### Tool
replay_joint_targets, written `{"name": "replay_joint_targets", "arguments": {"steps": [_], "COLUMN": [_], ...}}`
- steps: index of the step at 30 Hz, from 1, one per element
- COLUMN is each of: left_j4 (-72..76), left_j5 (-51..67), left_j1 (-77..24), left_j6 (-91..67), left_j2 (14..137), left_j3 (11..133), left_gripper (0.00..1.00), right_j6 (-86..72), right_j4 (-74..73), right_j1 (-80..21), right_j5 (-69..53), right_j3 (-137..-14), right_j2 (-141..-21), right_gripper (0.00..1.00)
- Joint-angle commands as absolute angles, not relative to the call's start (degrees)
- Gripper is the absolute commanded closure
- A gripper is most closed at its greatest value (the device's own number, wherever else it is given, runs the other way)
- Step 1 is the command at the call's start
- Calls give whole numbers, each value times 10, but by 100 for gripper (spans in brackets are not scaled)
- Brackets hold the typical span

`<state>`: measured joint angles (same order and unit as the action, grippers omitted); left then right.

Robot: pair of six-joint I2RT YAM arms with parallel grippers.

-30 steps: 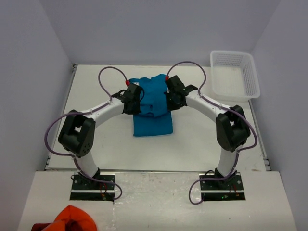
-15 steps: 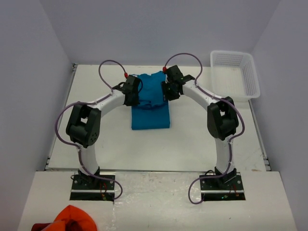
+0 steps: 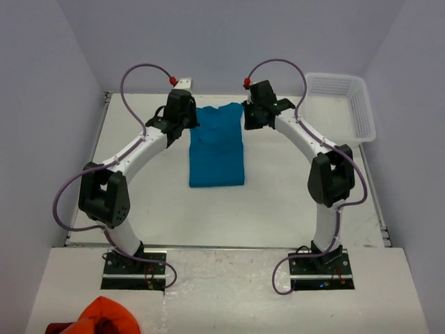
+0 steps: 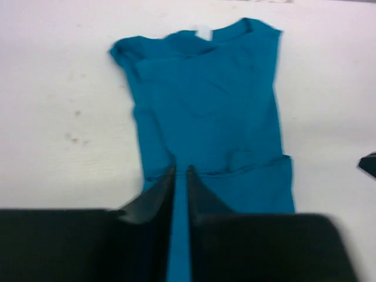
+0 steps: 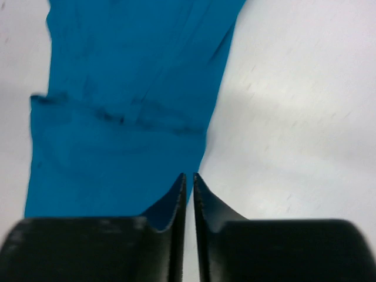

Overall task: Fold and stack the t-shirts
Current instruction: Fold the folded rectangular tshirt in 1/3 of the way

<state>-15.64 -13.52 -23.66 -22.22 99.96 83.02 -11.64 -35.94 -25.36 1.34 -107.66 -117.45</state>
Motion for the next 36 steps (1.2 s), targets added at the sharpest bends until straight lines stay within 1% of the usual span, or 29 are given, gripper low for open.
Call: {"name": "replay_joint_targets", "arguments": {"steps": [1, 2, 3, 6, 8, 14, 18, 23, 31, 36], "left_j4": [-85, -71, -66, -19, 10, 7, 18, 27, 38, 20], "left_j5": [22, 70, 73, 84, 108, 116, 113, 104, 96, 83], "left_j1": [-247, -247, -247, -246, -247, -247, -247, -247, -247, -248], "left_j6": [-268, -269, -272, -282, -282, -286, -286, -292, -307, -322], "left_j2": [983, 980, 976, 927, 898, 863, 867, 901, 932, 927], "left_j3": [756, 722, 706, 621, 574, 509, 484, 461, 419, 395], "left_gripper": [100, 100, 100, 100, 100, 100, 100, 100, 100, 100], "right_j6": [-200, -207, -215, -224, -224, -243, -241, -253, -266, -279], "right_j4": [-325, -314, -296, -266, -262, -228, -224, -205, -174, -160], "right_j1": [-257, -258, -259, -277, -280, -288, -302, -315, -327, -337], "right_j5": [-95, -132, -196, -202, -212, -243, -226, -207, -190, -170], "right_j3": [-967, -949, -914, -839, -807, -734, -720, -697, -653, -620], "right_j2": [-1090, -1083, -1072, -1037, -1036, -1035, -1058, -1073, -1069, -1061], "right_gripper": [100, 100, 100, 100, 100, 100, 100, 100, 100, 100]}}
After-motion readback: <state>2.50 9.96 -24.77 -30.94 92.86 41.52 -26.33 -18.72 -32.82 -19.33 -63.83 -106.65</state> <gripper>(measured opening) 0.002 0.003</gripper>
